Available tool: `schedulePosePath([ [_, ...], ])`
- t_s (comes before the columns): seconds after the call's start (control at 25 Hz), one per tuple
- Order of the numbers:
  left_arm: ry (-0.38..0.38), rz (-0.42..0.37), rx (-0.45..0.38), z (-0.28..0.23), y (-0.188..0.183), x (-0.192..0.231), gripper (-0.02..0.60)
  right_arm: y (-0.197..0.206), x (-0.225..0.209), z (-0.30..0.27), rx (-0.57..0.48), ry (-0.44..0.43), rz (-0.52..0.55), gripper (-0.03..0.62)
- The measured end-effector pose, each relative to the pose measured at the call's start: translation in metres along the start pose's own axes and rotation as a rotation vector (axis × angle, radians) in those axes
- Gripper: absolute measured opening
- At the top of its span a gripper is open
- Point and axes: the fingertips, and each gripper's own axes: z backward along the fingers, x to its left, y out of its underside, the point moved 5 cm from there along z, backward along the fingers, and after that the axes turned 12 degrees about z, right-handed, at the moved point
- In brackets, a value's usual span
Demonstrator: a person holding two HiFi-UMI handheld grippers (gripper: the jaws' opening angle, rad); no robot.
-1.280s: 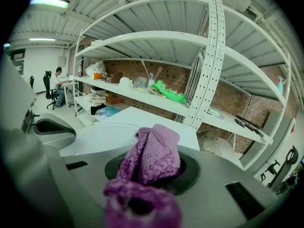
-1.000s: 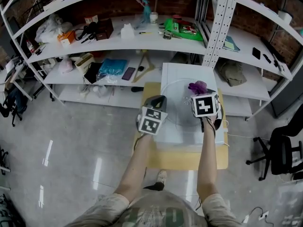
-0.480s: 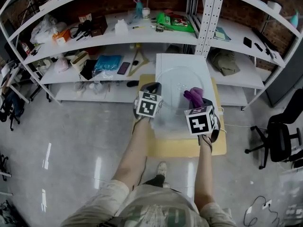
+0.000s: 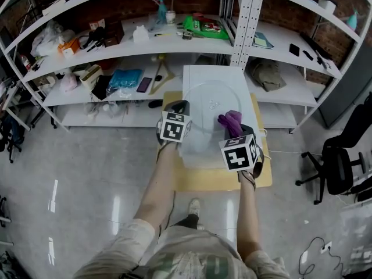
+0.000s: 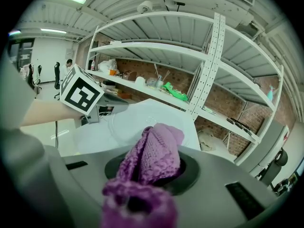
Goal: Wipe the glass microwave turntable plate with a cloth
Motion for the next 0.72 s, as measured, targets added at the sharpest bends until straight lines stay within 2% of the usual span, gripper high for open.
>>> schedulePosePath([
  [0.2,0.002,0.0,0.001,0.001,0.0,0.0,0.0,-0.001,-0.001,0.001,-0.005,-0.005,-0.003,0.054],
  [0.36,0.003,-0.001,-0.004,0.001,0.0,-0.002,0.0,-0.013,-0.014,0.002,-0.048,0.016,-0.018,0.054],
  [0.72,-0.002,-0.007,-0.025,0.002,0.002,-0.003,0.0,-0.05,-0.082,-0.047,-0.1,0.068,-0.039,0.054],
])
